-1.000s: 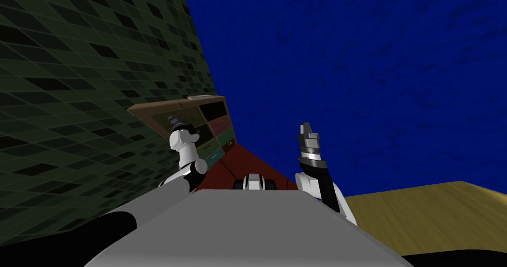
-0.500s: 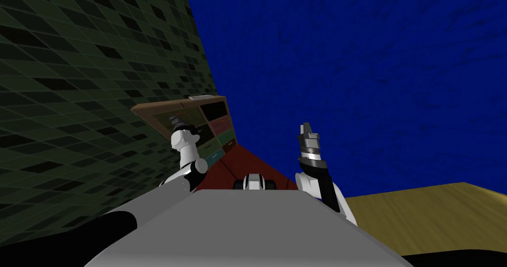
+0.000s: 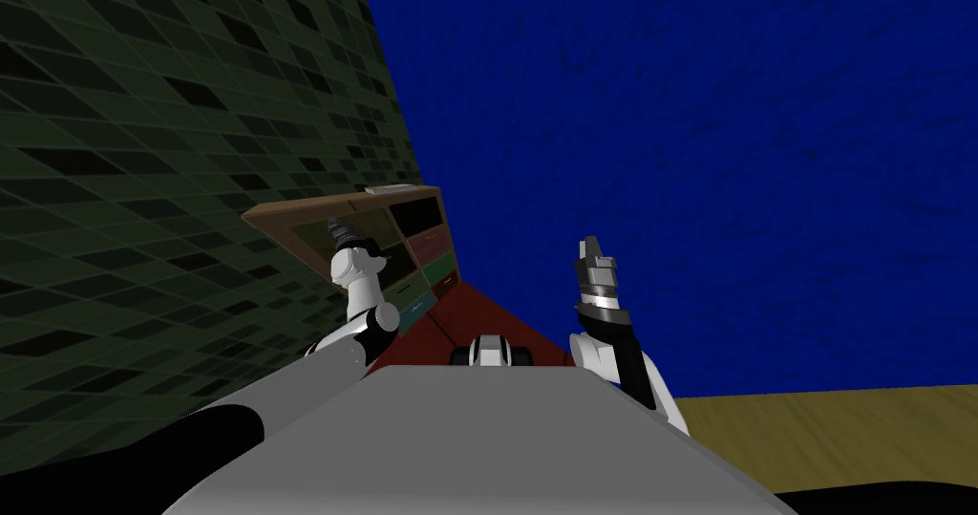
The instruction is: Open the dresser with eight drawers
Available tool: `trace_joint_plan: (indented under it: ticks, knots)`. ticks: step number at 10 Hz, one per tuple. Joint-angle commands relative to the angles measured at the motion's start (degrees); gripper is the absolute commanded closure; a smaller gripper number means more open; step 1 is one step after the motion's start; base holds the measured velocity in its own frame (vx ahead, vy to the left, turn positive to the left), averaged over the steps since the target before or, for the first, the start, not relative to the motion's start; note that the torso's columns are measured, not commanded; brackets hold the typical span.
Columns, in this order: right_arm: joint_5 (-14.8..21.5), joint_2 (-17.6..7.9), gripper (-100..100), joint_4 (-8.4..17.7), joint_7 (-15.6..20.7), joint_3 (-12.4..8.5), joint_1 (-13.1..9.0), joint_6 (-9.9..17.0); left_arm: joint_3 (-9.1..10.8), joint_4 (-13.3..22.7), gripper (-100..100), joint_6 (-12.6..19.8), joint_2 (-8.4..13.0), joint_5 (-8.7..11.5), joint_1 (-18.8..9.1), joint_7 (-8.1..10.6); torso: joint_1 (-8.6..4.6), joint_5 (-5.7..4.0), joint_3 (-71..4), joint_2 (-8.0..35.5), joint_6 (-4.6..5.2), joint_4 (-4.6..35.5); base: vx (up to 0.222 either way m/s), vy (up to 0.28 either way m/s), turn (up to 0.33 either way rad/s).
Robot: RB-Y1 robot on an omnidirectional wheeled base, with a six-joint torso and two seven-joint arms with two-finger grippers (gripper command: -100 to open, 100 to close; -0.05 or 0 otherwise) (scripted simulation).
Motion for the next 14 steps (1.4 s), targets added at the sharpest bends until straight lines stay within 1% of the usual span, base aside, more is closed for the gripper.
trace_joint_plan:
  ticks: [1,2,3,4,5,6,7,8,9,11,12,13,14]
  knots:
    - [0.0,0.01,0,0.0,0.0,0.01,-0.01,0.0,-0.5,1.43,-100,1.2,0.95,0.99,-1.7,-1.31,-0.29,-0.07,0.11,0.21,0.01,0.04,0.039,0.127,-0.023]
    - [0.0,0.0,0,0.0,0.0,0.01,-0.01,0.0,-0.62,0.52,-100,0.81,0.62,1.61,-0.72,-1.25,-0.04,-0.05,0.16,0.25,0.01,0.09,0.025,0.082,-0.017]
    - [0.0,0.01,0,0.0,0.0,0.01,-0.02,0.0,-0.12,0.32,100,0.3,0.23,0.24,-0.37,-0.36,-0.15,-0.02,0.15,0.24,-0.01,0.06,-0.007,-0.027,0.025]
    - [0.0,0.02,0,0.0,0.0,0.02,-0.02,0.0,-0.45,0.36,100,0.75,0.44,1.12,-0.54,-1.14,-0.39,-0.1,0.14,0.22,0.0,0.06,-0.007,-0.018,0.03]
    - [0.0,0.02,0,0.0,0.0,0.02,-0.02,0.0,2.5,3.16,100,-1.15,3.36,3.86,2.34,-3.9,-0.23,-0.05,0.05,0.07,0.12,0.01,-0.049,-0.064,-0.37]
    - [0.0,0.03,0,0.01,0.0,0.04,-0.05,0.0,3.12,3.33,100,-1.15,4.18,4.09,2.34,-4.35,-0.15,0.15,-0.02,-0.04,0.31,-0.18,-0.064,-0.075,-0.245]
    - [0.0,0.03,0,0.0,0.0,0.03,-0.04,0.0,3.12,3.33,100,-1.15,4.18,3.47,2.34,-4.61,0.05,0.29,-0.15,-0.28,0.25,-0.31,-0.037,-0.051,-0.014]
    - [0.0,0.02,0,0.0,0.0,0.02,-0.02,0.0,3.12,3.33,100,-1.15,4.18,6.52,2.34,-6.72,0.28,0.24,-0.24,-0.38,0.04,-0.23,-0.003,-0.017,0.034]
    - [0.0,0.02,0,0.0,0.0,0.02,-0.01,0.0,3.12,3.33,100,-1.15,4.18,7.58,2.34,-7.85,0.42,0.27,-0.22,-0.36,-0.02,-0.21,0.011,0.005,0.013]
    - [0.0,0.01,0,0.0,0.0,0.01,-0.01,0.0,3.12,3.33,100,-1.15,4.18,9.06,2.34,-7.85,0.42,0.36,-0.12,-0.23,0.04,-0.23,0.01,0.015,0.001]
    - [0.0,0.01,0,0.0,0.0,0.01,-0.02,0.0,6.08,6.0,100,-3.01,7.26,11.06,4.79,-10.63,0.35,0.37,-0.11,-0.21,0.05,-0.24,-0.038,-0.053,-0.358]
    - [0.0,0.02,0,0.01,0.0,0.03,-0.04,0.0,3.73,4.79,100,-2.37,7.86,17.13,5.16,-13.82,0.19,0.5,-0.09,-0.19,0.3,-0.38,-0.06,-0.078,-0.207]
    - [0.0,0.02,0,0.0,0.0,0.03,-0.03,0.0,5.59,6.19,100,-3.01,7.86,17.13,5.16,-14.67,0.21,0.49,-0.24,-0.43,0.35,-0.44,-0.033,-0.052,-0.03]
